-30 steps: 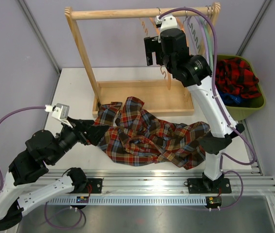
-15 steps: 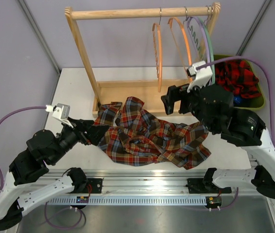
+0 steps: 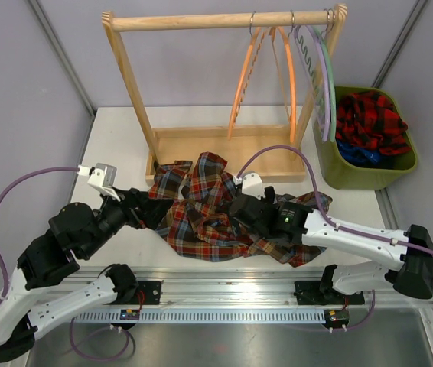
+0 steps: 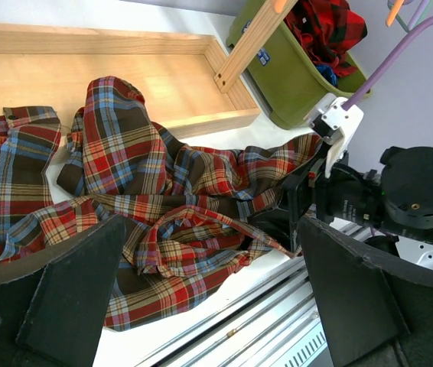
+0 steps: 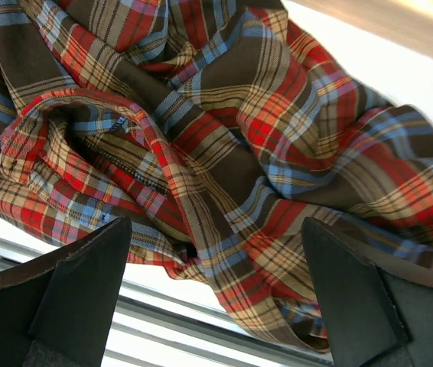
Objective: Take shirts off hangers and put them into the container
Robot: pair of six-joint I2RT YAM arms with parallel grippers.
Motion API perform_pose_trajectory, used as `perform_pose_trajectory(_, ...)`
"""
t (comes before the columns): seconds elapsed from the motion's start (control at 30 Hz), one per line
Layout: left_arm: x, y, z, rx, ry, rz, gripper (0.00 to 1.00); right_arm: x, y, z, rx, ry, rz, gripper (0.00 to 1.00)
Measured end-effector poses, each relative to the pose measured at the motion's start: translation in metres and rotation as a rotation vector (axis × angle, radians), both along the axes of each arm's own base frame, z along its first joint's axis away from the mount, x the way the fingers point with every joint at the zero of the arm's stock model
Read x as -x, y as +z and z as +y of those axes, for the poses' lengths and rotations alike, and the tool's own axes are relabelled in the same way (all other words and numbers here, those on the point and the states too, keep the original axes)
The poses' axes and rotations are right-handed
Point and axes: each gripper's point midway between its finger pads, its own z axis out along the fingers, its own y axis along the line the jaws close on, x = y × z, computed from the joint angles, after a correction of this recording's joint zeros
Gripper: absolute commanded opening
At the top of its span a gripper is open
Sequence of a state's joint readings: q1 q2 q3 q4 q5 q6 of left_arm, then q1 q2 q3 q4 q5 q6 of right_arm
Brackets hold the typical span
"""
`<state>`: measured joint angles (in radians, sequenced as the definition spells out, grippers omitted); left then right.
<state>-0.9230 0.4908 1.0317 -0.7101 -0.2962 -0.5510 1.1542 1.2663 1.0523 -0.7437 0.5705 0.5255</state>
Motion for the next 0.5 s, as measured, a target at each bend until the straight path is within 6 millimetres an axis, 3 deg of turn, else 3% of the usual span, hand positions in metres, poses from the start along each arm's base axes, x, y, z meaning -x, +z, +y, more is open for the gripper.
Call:
perform_pose_trajectory(0.2, 0.0, -0.002, 0.0, -0.003, 0.0, 0.004, 0.99, 0.001, -0.025, 0.018, -0.082, -0.024, 0.038, 1.0)
perform_pose_trajectory(0.33, 0.0, -0.005, -0.001, -0.004, 0.001, 0.013, 0.99, 0.007, -0.067, 0.029, -0.074, -0.029, 0.11, 0.99)
perform_pose_trajectory(0.43, 0.0, -0.006, -0.001, -0.006, 0.001, 0.016, 0.99, 0.012, -0.098, 0.027, -0.032, -0.046, 0.159, 0.99)
perform_pose_trajectory(0.5, 0.0, -0.006, -0.001, -0.007, 0.001, 0.016, 0.99, 0.014, -0.109, 0.024, -0.016, -0.057, 0.174, 0.88)
